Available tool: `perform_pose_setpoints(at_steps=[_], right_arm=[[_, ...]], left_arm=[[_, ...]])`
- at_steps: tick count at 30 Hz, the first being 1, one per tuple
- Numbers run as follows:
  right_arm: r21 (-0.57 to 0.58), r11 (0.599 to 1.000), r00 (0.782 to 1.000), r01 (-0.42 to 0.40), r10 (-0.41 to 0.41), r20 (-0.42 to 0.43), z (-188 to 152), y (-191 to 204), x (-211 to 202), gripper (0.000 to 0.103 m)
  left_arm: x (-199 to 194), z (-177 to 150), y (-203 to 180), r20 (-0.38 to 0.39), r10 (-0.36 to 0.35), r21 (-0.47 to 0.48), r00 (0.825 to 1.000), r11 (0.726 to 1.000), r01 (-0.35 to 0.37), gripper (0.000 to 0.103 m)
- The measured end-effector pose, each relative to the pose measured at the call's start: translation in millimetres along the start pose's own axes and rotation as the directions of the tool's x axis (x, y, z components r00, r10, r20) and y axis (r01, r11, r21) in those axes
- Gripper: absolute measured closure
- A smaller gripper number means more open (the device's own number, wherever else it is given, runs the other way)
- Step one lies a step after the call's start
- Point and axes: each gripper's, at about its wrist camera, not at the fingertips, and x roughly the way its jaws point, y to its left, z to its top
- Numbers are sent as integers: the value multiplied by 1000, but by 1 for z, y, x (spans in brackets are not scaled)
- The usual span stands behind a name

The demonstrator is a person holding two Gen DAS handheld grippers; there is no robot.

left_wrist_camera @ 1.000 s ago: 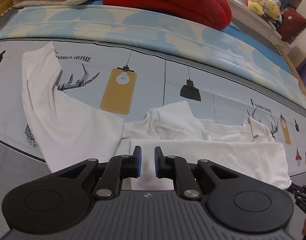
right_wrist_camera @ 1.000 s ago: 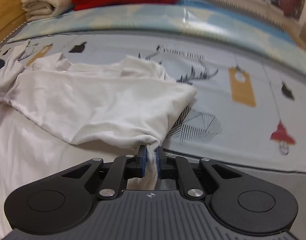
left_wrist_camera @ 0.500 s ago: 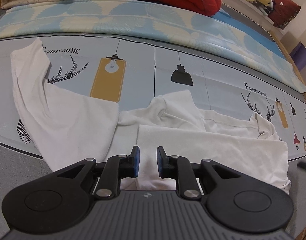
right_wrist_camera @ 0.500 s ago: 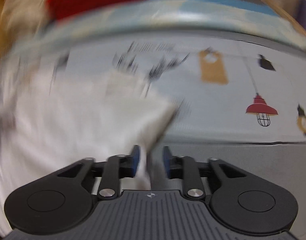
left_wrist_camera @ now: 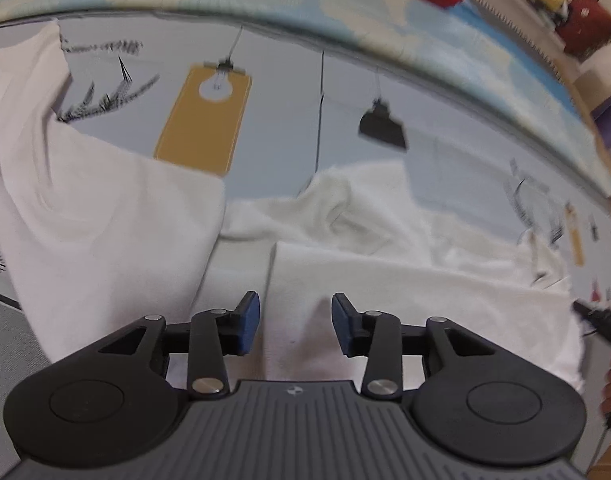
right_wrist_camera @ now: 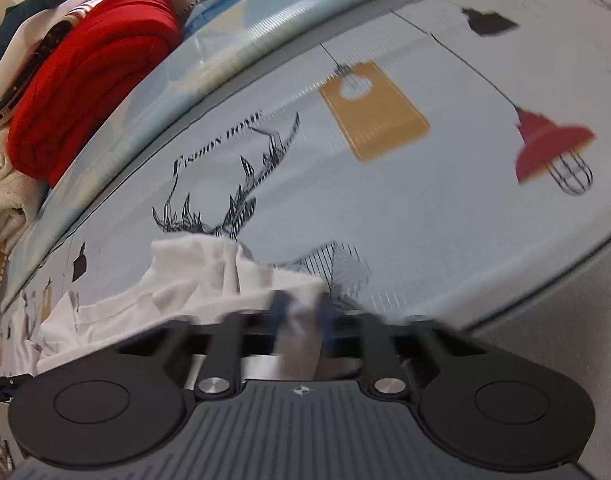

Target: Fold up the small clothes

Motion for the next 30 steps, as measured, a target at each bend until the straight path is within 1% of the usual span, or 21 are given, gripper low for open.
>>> perform_pose_setpoints(at_steps=[2, 4, 6, 8, 10, 12, 13, 14, 15, 16, 18, 19, 21, 23, 24, 25, 26, 27, 28, 29, 30], right_arm=[[-16, 1000, 1000, -2, 2, 5, 3, 2, 2, 99], [-28, 1000, 1000, -1, 2, 24, 8, 4, 0, 100], [-2, 1000, 996, -4, 4, 87, 18, 3, -7, 101], [7, 1000, 986, -3, 1, 166, 31, 3, -15, 101], [-24, 999, 968, 38, -30, 248, 39, 8, -18, 101], [-45, 992, 955, 120, -103, 277, 42, 10, -13, 100], [-41, 989, 956, 139, -123, 267, 42, 8, -10, 99], [-30, 989, 963, 143, -132, 237, 42, 4, -7, 96], [-22, 989, 968, 149, -141, 206, 41, -1, -5, 95], [-28, 983, 964, 180, -170, 203, 39, -3, -7, 95], [-54, 974, 954, 222, -205, 219, 36, -8, -19, 90], [-54, 977, 958, 207, -191, 215, 34, -11, -25, 85], [-77, 990, 980, 119, -105, 168, 30, -14, -35, 83], [-145, 988, 996, 44, -32, 86, 20, -11, -37, 74], [-188, 982, 999, 27, -22, 29, 12, -9, -35, 72], [-241, 970, 999, 32, -41, -30, 3, -7, -31, 72], [-298, 952, 991, 71, -101, -85, -8, -8, -25, 70], [-333, 938, 983, 97, -144, -118, -18, -11, -22, 70], [-335, 938, 986, 88, -131, -107, -23, -13, -27, 70], [-312, 947, 983, 81, -127, -130, -22, -17, -31, 69], [-288, 953, 981, 95, -139, -136, -21, -20, -37, 66]], left_arm=[[12, -2, -1, -15, 31, 22, 999, 999, -31, 60], [18, -3, -4, -1, 48, 43, 999, 998, -48, 60], [17, 1, -8, 26, 56, 57, 998, 997, -57, 63], [16, 4, -13, 59, 49, 63, 997, 997, -52, 64], [16, 6, -16, 84, 57, 72, 995, 995, -63, 64], [15, 7, -18, 90, 74, 83, 993, 993, -82, 64], [13, 8, -17, 86, 65, 80, 994, 994, -72, 64], [8, 8, -18, 89, 47, 77, 995, 996, -53, 64], [2, 9, -19, 99, 22, 80, 995, 996, -30, 64], [-3, 10, -21, 109, 0, 91, 994, 996, -10, 64], [-12, 10, -26, 123, -42, 124, 992, 992, 26, 64], [-14, 10, -29, 120, -71, 144, 990, 988, 53, 64], [-13, 4, -33, 92, -118, 187, 989, 977, 99, 64], [-4, -5, -36, 41, -108, 223, 993, 970, 96, 64], [4, -11, -36, 3, -69, 242, 998, 968, 66, 64], [12, -16, -35, -33, -1, 261, 999, 965, 10, 64], [15, -21, -32, -32, 33, 271, 999, 962, -23, 64], [11, -21, -31, -27, 24, 263, 999, 965, -16, 64], [6, -20, -31, -27, 23, 249, 999, 968, -16, 64], [-1, -20, -31, -12, 18, 240, 1000, 971, -15, 64], [-7, -21, -32, 13, -5, 243, 1000, 970, 2, 64]])
